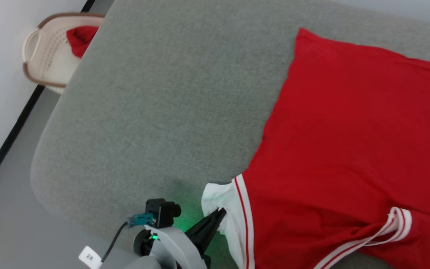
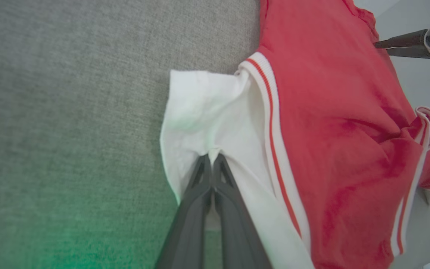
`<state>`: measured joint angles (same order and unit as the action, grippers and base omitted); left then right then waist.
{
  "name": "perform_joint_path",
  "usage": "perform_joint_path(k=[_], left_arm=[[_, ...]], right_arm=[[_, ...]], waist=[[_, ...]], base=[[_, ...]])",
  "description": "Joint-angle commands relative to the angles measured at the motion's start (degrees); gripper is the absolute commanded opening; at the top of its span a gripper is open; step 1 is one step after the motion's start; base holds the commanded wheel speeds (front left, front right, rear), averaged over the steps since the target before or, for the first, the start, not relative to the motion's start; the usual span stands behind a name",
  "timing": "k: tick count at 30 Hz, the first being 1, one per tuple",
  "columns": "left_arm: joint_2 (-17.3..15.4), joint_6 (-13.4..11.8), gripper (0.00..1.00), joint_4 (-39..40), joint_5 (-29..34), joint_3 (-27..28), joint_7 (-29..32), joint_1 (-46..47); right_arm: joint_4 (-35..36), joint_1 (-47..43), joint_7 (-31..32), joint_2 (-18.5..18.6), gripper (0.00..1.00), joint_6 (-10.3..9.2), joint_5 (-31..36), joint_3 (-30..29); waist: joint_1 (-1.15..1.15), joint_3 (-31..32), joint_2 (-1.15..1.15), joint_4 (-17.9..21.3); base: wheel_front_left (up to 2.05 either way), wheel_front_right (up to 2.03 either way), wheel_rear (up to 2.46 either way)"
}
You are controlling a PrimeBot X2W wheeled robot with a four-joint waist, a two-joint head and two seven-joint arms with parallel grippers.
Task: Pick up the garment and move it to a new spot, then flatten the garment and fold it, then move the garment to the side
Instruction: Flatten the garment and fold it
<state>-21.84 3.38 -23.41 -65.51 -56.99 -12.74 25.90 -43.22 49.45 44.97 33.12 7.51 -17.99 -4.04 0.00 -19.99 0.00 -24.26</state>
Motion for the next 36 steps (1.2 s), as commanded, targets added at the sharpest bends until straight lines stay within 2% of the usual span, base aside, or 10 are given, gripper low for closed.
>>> perform_joint_path(k=[1, 5, 6, 7, 13, 20, 27, 36], left_arm=[[0.5, 0.0, 0.0, -1.5, 0.2, -0.1, 0.1, 0.7], [1.3, 0.6, 0.0, -2.6, 0.3, -0.4, 0.0, 1.4], [1.5, 0.8, 0.0, -2.9, 0.2, -0.4, 0.0, 1.5], [1.6, 0.8, 0.0, -3.2, 0.2, -0.4, 0.0, 1.6], [1.7, 1.0, 0.0, -4.9, -0.3, 0.2, -0.3, 1.2], [0.2, 0.4, 0.0, -5.9, -0.4, 1.0, -0.8, 0.1], [-1.5, -0.4, 0.0, -5.5, -0.8, 1.7, -1.0, -1.4], [-4.6, -2.3, 0.0, -3.2, -1.5, 2.5, -1.0, -4.6]], right_arm=[[-2.0, 1.4, 0.9, -0.5, 1.0, -0.04, 1.3, -1.1], [-5.4, 1.9, 2.8, -1.9, 1.0, 0.0, 3.9, -2.4], [-5.9, 1.9, 3.2, -2.4, 0.44, 0.0, 4.5, -2.0], [-6.3, 1.8, 3.1, -2.4, 0.0, 0.0, 5.0, -2.0], [-7.5, 3.0, 2.8, -2.5, 0.0, -0.01, 5.9, -1.5], [-5.1, 2.5, 3.4, -4.1, 0.0, 0.0, 2.1, 0.6], [0.9, -2.4, 2.8, -3.8, 0.0, -0.01, -4.2, 4.9], [15.3, -18.0, 2.0, -2.0, 0.0, -0.01, -13.5, 8.0]], waist=[[0.0, -2.1, 0.0, -2.1], [0.0, -2.6, 0.0, -2.8], [0.0, -2.7, 0.0, -2.9], [0.0, -2.8, 0.0, -2.9], [0.0, -2.3, 0.0, -1.7], [0.0, 0.9, 0.0, 1.9], [0.0, 4.4, 0.0, 5.7], [0.0, 9.4, 0.0, 11.1]], base=[[0.0, 0.0, 0.0], [0.0, 0.0, 0.0], [0.0, 0.0, 0.0], [0.0, 0.0, 0.0], [0.0, 0.0, 0.0], [0.0, 0.0, 0.0], [0.0, 0.0, 0.0], [0.0, 0.0, 0.0]])
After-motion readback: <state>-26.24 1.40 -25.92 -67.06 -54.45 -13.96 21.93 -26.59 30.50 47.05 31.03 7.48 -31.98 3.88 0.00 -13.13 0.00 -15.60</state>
